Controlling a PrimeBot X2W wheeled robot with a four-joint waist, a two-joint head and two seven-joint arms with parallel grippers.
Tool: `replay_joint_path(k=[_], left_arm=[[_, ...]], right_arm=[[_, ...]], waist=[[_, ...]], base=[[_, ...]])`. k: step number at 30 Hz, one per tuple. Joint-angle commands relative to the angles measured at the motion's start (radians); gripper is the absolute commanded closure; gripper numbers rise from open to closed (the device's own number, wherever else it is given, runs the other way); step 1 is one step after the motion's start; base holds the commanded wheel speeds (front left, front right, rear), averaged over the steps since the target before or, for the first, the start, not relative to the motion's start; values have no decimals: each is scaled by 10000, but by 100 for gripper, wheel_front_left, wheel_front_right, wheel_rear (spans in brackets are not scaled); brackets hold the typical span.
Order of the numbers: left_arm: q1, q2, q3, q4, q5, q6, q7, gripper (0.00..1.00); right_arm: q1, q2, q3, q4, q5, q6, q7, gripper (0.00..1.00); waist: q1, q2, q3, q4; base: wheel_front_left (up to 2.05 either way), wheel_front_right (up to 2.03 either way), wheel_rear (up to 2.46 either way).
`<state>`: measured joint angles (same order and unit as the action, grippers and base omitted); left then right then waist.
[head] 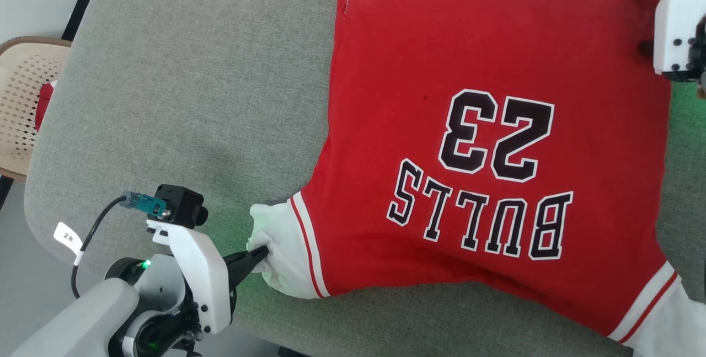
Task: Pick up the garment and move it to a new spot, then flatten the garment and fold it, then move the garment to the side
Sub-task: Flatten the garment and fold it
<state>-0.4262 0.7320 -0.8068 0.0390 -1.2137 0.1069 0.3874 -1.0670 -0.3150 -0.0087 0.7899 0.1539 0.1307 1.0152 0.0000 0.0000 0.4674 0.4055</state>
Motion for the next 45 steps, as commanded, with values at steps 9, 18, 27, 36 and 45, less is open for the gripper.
replay_joint_path(k=[9,18,27,36,45], left_arm=[[224,442,357,173,-213,39,-230,100],[910,1240,724,-343,-486,516,-442,100],[1378,1751,902,-1029,-685,958,-364,100],[1687,2005,945,-1444,-812,1286,-322,100],[1772,1938,882,-1451,-863,1233,-333,100]], right_arm=[[795,243,1104,-241,947,0,-239,100],[2477,-523,2365,-3151,3158,-3,167,100],[5246,-804,1813,-6267,4341,-1,1188,100],[8666,63,166,-9171,3982,-1,2286,100],[9722,590,-54,-8632,3185,-1,677,39]], waist=[[0,0,-594,-767],[0,0,-1354,-1800],[0,0,-1908,-2483],[0,0,-2241,-2767],[0,0,-2338,-2690]], base=[[0,0,0],[0,0,0],[0,0,0],[0,0,0],[0,0,0]])
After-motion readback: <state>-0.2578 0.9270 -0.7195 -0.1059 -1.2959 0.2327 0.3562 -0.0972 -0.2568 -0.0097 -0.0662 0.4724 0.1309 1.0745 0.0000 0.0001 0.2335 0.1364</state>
